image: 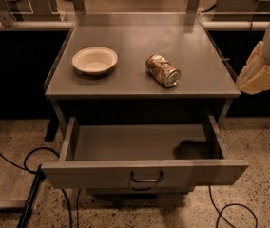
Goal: Close top drawer
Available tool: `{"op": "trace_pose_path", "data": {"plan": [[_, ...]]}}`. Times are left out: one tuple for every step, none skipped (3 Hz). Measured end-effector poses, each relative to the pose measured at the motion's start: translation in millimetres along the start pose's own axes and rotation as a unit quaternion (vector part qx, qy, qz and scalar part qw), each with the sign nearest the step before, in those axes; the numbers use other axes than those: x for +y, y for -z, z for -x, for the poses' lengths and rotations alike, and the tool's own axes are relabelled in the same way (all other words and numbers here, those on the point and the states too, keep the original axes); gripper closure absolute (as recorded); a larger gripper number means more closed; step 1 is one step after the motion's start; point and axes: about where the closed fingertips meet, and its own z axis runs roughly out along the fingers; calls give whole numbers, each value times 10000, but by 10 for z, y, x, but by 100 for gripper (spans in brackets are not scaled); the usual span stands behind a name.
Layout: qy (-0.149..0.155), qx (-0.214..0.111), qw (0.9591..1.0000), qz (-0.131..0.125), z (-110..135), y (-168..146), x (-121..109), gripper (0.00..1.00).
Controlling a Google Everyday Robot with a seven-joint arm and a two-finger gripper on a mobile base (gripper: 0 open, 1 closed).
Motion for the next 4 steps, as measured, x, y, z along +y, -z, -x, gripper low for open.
{"op": "trace_pose_path", "data": {"plan": [[-40, 96, 9999, -35, -47, -56, 100, 100], [-87, 164, 9998, 60, -83, -316, 344, 100], [-130, 223, 9987, 433, -146, -788, 627, 100], [-235, 268, 9957, 851, -293, -1312, 863, 100]]}}
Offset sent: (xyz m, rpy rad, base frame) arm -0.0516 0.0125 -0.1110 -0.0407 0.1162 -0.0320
